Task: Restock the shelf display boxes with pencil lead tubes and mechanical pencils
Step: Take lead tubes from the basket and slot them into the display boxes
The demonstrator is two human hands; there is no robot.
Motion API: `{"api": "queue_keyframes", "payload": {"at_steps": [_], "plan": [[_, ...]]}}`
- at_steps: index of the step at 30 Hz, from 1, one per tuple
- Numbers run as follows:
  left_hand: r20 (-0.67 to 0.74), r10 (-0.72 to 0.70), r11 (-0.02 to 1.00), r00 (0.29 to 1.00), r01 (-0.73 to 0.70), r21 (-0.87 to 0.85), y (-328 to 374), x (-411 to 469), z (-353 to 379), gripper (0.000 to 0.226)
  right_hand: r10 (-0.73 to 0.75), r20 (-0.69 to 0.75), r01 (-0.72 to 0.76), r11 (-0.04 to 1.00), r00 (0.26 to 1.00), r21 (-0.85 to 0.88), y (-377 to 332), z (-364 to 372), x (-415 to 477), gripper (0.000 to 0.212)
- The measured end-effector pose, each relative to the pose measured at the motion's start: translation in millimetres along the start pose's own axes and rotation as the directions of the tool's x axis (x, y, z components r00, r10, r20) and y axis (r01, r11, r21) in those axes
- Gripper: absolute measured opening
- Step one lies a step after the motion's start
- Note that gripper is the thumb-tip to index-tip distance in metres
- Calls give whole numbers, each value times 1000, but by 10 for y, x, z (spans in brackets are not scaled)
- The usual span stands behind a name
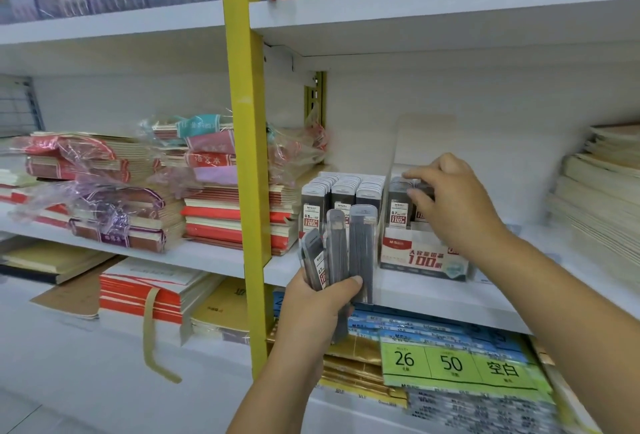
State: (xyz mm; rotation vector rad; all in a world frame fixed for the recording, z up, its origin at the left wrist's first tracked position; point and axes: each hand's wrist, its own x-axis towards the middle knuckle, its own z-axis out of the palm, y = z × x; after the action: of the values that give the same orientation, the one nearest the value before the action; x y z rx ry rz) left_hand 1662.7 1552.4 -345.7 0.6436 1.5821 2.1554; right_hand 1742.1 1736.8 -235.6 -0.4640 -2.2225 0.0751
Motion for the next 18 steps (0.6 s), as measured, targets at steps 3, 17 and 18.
{"api": "queue_keyframes", "payload": {"at_steps": [3,17,18], "plan": [[-6,6,1000,1000,-6,30,12,-28,24,21,6,56,-28,910,998,414,-185,-73,-263,23],[40,-47,999,998,47,-7,33,-78,55,30,-73,423,-303,590,903,748,-108,-129,-419,14],[23,-46,999,999,47,-20,31,-76,48,26,-74,431,-308,593,899,744,-82,-142,-413,18]]}}
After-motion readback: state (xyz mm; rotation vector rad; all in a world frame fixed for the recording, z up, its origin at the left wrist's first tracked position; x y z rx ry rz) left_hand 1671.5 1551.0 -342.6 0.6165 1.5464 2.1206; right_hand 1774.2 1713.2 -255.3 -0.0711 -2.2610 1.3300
